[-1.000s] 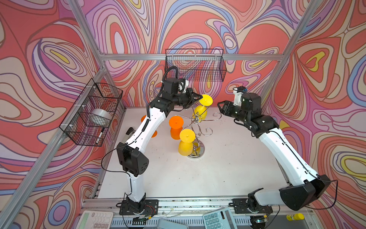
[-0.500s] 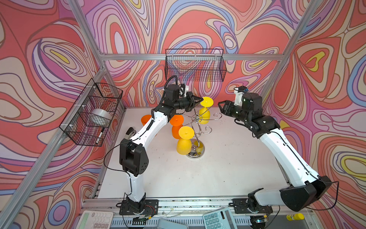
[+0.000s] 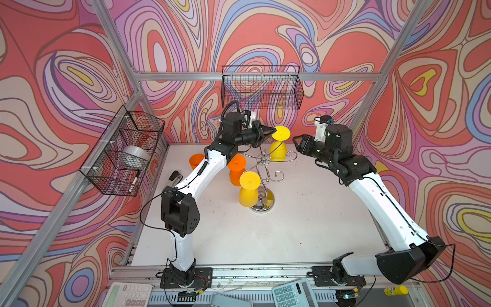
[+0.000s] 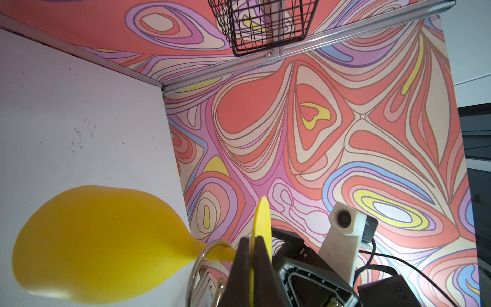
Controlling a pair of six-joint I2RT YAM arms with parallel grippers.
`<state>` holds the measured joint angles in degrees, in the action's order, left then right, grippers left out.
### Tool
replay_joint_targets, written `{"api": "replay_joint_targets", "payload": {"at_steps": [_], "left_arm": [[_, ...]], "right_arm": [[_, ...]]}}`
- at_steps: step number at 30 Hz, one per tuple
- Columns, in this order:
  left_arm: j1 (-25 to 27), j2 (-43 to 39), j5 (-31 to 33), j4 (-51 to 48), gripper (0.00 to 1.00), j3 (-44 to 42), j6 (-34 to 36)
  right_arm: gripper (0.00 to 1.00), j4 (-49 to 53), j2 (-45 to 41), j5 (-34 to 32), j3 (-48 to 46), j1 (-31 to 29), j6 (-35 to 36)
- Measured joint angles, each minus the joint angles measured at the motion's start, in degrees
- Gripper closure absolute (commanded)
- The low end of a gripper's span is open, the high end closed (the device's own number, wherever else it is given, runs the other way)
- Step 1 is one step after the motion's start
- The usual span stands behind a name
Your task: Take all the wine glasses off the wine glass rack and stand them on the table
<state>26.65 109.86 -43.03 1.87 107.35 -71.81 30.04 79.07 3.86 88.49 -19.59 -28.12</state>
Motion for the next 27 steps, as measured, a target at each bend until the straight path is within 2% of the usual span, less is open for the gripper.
{"api": "replay_joint_targets", "payload": {"at_steps": [18,27], "left_arm": [[0.24,-6.88,-0.68,-0.85,1.0,-4.59,2.62],[-2.21,-8.52,-0.48,-4.94,1.0,-6.56,6.08]], "right_arm": [[0.43,-0.13,0.0,0.02,-0.59,0.0,-0.04],[0.43,-0.09,0.0,0.04,-0.76,0.0,-0.07]]}}
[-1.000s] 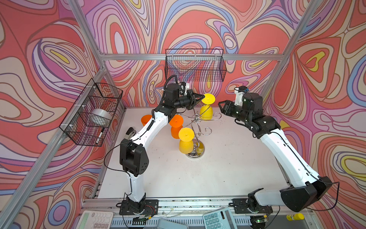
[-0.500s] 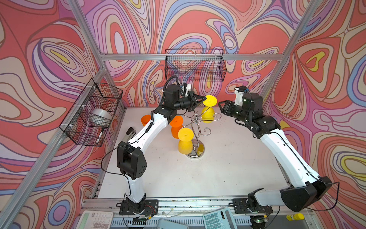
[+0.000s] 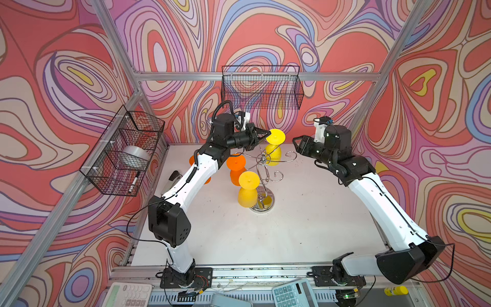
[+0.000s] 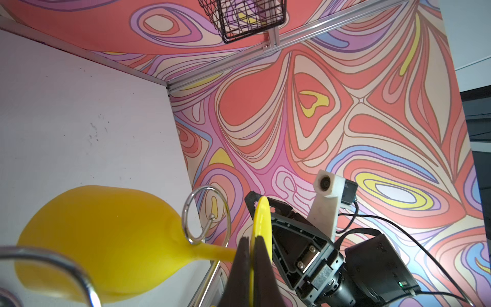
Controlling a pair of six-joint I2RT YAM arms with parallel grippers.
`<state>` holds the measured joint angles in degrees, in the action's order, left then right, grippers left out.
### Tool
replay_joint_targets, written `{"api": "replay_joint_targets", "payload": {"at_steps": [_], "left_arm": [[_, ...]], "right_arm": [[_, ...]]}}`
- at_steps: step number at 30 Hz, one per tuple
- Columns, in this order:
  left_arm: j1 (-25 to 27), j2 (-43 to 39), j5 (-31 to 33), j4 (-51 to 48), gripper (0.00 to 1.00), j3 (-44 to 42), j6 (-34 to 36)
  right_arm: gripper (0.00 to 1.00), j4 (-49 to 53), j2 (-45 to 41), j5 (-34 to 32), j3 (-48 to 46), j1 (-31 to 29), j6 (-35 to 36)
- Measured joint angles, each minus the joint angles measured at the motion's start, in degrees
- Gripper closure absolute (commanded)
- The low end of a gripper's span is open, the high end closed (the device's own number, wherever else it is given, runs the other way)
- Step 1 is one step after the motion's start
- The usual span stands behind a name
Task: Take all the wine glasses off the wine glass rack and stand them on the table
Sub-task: 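Carry the yellow glass toward the orange glass with left gripper while right pulls back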
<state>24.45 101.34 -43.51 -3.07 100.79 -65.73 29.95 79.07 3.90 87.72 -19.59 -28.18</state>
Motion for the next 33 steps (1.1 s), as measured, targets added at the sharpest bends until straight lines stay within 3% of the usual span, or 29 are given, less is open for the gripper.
{"api": "replay_joint_targets", "payload": {"at_steps": [9,16,24,33], "left_arm": [[-3.45,0.11,0.04,-1.18,1.0,0.13,2.12],[-5.05,3.39,0.72,-0.63,1.0,6.03,3.54],[-7.04,5.29,3.76,-4.48,1.0,11.06,10.43],[-13.92,3.54,6.64,-10.05,1.0,10.86,16.61]], "right_arm": [[0.44,-0.15,-0.02,0.04,-0.02,0.0,-0.11],[0.44,0.0,-0.28,-0.02,-0.33,0.0,-0.07],[0.44,0.11,-0.87,-0.04,-0.33,0.0,0.09],[0.44,0.11,-1.05,-0.02,-0.33,0.0,0.28]]}}
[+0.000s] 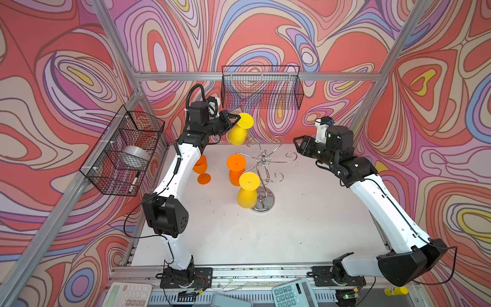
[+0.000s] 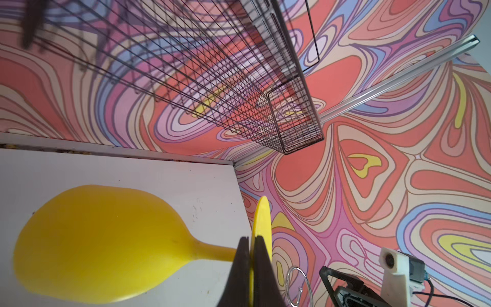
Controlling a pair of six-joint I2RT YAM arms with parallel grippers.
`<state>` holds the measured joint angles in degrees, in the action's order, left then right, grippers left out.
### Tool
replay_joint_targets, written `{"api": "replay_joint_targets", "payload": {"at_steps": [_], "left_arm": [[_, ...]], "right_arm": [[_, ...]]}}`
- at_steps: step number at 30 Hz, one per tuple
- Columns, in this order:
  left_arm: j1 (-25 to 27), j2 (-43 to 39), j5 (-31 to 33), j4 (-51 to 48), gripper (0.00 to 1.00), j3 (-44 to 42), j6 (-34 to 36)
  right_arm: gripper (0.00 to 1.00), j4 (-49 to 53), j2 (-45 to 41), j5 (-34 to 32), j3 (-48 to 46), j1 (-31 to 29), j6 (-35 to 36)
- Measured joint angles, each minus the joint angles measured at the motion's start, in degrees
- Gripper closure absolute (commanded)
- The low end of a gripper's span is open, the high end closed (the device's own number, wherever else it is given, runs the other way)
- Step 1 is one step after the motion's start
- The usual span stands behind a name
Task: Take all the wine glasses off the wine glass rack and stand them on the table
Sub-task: 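Carry the yellow glass toward the orange glass with left gripper while right pulls back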
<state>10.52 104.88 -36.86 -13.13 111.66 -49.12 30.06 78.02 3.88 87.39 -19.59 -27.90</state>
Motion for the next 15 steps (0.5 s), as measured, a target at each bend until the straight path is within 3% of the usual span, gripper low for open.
{"api": "replay_joint_targets", "payload": {"at_steps": [15], "left_arm": [[-6.54,-17.81,-0.04,-7.1,1.0,-10.01,1.25]], "right_arm": [[0.43,1.4,-1.97,0.0,0.02,0.0,0.68]]}}
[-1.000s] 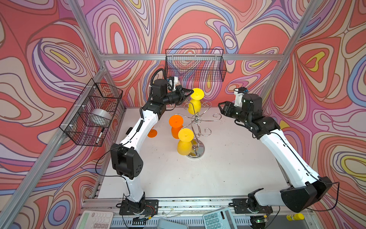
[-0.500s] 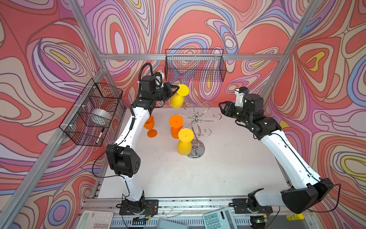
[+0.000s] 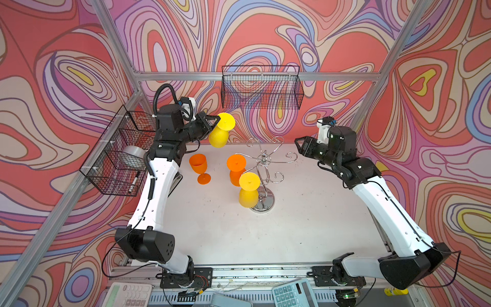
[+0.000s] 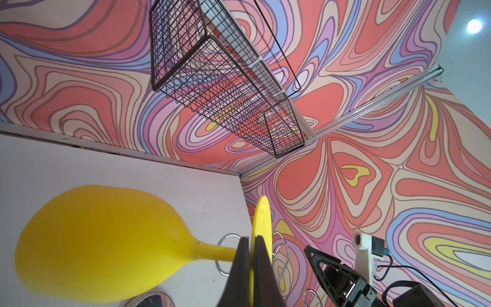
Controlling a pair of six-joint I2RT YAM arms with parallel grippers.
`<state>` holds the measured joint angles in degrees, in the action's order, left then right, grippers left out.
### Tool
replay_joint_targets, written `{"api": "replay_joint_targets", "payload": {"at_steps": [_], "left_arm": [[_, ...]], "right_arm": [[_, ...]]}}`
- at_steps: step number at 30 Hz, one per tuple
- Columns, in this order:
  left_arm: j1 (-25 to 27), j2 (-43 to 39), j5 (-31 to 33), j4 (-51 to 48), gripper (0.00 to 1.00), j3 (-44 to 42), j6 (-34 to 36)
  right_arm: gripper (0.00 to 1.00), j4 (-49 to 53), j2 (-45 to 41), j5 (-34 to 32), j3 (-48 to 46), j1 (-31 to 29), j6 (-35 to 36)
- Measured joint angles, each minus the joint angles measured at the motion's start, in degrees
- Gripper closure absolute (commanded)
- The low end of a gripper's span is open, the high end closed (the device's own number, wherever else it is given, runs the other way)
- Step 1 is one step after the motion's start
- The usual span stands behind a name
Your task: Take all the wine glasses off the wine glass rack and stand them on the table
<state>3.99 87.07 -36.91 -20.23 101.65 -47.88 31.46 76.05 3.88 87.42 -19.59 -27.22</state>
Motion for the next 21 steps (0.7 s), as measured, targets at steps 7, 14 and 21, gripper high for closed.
{"api": "replay_joint_targets", "payload": {"at_steps": [7,14,21], "left_arm": [[-1.4,-6.6,0.09,-5.14,1.0,-6.8,0.35],[-4.55,-11.8,-0.61,-7.78,1.0,-14.12,0.07],[-8.02,-14.95,-3.78,-7.13,1.0,-18.45,-2.45]], "right_arm": [[0.42,-0.13,-3.08,0.02,-2.99,0.0,-0.07],[0.3,-0.46,-5.81,0.52,-9.55,0.0,0.04],[0.21,-5.64,-17.81,3.21,-25.83,0.0,2.73]]}}
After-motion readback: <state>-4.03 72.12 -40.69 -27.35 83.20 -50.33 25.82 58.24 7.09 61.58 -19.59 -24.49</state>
